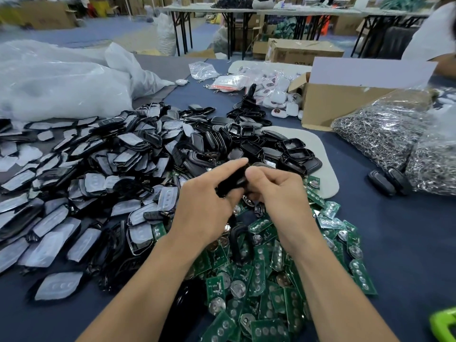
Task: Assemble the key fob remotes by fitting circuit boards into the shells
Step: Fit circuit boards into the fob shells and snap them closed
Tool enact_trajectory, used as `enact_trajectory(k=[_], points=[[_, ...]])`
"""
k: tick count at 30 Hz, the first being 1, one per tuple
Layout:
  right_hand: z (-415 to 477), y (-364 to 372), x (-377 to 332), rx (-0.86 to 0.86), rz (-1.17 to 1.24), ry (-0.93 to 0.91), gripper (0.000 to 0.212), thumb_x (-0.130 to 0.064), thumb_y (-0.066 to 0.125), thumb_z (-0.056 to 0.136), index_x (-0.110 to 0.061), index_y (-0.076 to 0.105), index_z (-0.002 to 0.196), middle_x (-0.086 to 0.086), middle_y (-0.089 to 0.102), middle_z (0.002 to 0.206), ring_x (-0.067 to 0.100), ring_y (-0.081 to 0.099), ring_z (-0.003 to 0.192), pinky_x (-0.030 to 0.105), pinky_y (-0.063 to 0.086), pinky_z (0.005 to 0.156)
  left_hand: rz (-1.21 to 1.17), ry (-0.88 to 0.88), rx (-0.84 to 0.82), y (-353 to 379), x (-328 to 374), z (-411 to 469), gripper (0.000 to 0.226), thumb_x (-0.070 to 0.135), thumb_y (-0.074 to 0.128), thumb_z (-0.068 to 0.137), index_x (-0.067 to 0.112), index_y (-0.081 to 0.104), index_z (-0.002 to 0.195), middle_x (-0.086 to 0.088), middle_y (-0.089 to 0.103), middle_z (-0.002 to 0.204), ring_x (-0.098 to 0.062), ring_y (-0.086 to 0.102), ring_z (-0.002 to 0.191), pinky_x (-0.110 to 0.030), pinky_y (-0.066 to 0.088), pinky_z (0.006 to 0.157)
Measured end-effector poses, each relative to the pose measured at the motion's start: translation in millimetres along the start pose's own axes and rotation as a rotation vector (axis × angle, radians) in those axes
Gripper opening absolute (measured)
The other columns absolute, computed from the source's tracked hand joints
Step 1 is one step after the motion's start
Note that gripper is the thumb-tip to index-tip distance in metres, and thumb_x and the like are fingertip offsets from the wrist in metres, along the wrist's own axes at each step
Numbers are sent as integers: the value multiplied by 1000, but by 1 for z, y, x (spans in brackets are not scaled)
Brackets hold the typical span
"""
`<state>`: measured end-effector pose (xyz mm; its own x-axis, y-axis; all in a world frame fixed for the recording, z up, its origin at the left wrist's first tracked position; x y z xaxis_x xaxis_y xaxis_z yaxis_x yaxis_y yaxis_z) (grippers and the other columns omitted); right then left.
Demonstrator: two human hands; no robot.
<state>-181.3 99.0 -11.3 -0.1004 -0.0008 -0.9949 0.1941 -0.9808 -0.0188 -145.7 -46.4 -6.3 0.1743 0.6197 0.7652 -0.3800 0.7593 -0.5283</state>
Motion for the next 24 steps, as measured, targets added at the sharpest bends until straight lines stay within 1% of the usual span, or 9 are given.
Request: enact_trajectory(k=[3, 7, 9, 10, 12, 14, 17, 20, 24], points=[[-2, -18, -8, 129, -252, -57, 16, -34, 67, 92, -38, 82, 89, -13, 78, 80, 16, 72, 72, 33, 60, 64, -92, -77, 80, -6, -7, 4, 81, 15, 85, 86, 66, 48, 137, 42, 61, 107, 29, 57, 101, 3, 41, 92], [-9, -11, -11, 70, -599, -134, 29, -5, 66, 92, -27, 84, 97, -21, 71, 76, 4, 54, 41, 11, 39, 40, -454, -308, 204, -15, -26, 9, 66, 23, 88, 84, 39, 61, 141, 15, 80, 99, -2, 77, 93, -26, 61, 89], [-11, 7, -7, -91, -764, -120, 37, -1, 64, 92, -31, 82, 104, -9, 73, 97, 1, 58, 56, 10, 47, 56, -691, -411, 238, -16, -33, 10, 45, 21, 84, 88, 27, 71, 130, 0, 81, 90, -14, 78, 79, -33, 65, 76], [-11, 16, -4, -164, -885, -106, 42, -2, 65, 91, -36, 80, 110, -1, 70, 107, 4, 61, 73, 19, 53, 72, -778, -439, 248, -17, -34, 11, 31, 21, 81, 91, 21, 75, 121, -5, 81, 87, -17, 77, 74, -31, 65, 70], [-11, 25, 0, -215, -1078, -89, 49, -4, 68, 89, -38, 74, 124, 3, 66, 116, 22, 55, 107, 34, 46, 100, -840, -480, 248, -19, -34, 11, 9, 21, 76, 96, 17, 80, 102, -11, 80, 84, -20, 74, 66, -28, 63, 62], [-10, 27, 3, -213, -1166, -89, 45, -7, 67, 90, -36, 71, 125, -1, 67, 113, 25, 49, 114, 38, 36, 102, -845, -499, 230, -19, -36, 11, 13, 18, 69, 101, 14, 81, 97, -15, 79, 84, -20, 70, 60, -27, 61, 57], [-10, 19, 2, -137, -1149, -97, 21, -15, 70, 93, -34, 75, 102, -7, 66, 92, 22, 52, 97, 40, 38, 100, -757, -490, 201, -21, -34, 11, 17, 11, 63, 103, 13, 80, 100, -15, 79, 80, -16, 61, 50, -24, 52, 47], [-10, 9, 0, -65, -1001, -88, 18, -13, 72, 93, -30, 69, 89, -12, 61, 84, 17, 58, 85, 39, 51, 90, -674, -484, 213, -20, -31, 11, 19, 12, 65, 101, 17, 82, 94, -11, 79, 76, -10, 59, 48, -19, 41, 41], [-9, -8, -7, 108, -685, -56, 28, -10, 76, 88, -30, 59, 78, -12, 63, 74, -1, 58, 65, 13, 45, 58, -645, -494, 241, -17, -30, 9, 21, 13, 66, 97, 21, 83, 88, -6, 80, 76, -7, 72, 64, -13, 44, 51]])
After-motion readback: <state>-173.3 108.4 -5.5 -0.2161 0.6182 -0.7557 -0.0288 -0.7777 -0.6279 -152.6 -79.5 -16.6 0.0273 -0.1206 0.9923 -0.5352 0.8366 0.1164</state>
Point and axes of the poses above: each hand's wrist, its own z-axis towards the middle knuckle, its own y-axis out of the palm, x = y × z, the point moved 6 cm from there along z, towards the middle knuckle
